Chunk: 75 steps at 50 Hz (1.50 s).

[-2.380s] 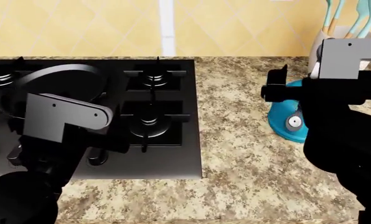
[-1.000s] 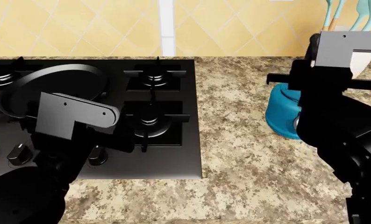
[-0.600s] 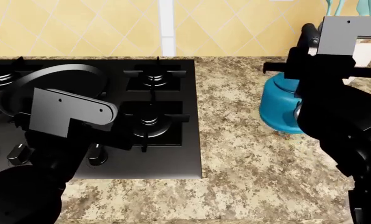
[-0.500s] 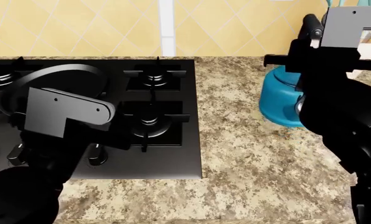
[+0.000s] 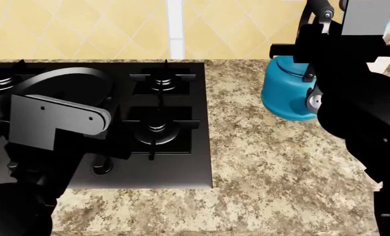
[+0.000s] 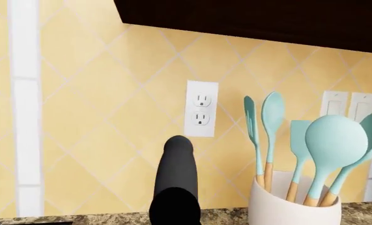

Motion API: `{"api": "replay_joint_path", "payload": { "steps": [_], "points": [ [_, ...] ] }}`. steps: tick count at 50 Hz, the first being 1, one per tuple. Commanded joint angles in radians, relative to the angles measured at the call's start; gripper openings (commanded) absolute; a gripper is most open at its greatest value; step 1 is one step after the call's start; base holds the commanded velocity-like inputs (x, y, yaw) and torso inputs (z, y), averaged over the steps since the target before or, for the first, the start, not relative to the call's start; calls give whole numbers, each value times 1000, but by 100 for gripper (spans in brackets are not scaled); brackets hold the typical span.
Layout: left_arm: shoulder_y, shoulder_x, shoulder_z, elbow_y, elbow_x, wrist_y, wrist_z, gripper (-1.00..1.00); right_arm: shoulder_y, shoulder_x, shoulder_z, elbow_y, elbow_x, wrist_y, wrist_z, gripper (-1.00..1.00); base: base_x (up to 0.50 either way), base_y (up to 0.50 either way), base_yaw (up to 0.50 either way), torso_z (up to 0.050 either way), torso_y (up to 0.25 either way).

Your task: Pick the kettle from the counter and place it on a stove burner. Then turn the burner on.

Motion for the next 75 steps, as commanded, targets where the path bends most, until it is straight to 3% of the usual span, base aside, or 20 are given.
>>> {"api": "replay_joint_path", "payload": {
  "steps": [1,42,62,75],
  "points": [
    [-4,-9,5,-4,4,11,2,100,8,1,15,-36,-45,-30,-32,-100,0,0,0,0,10],
    [-51,-15,85,-69,77,68,44,100,29,-15,-42,11,-85,-72,-78,-100,-3,464,0,0,2],
    [-44,-22,87,-74,76,75,34,100,34,-67,-142,138,-183,-190,-159,-100,-1,12,0,0,2],
    [-31,-15,103,-71,78,86,32,100,-19,-68,-106,145,-138,-183,-143,-100,0,0,0,1,2]
  ]
}}
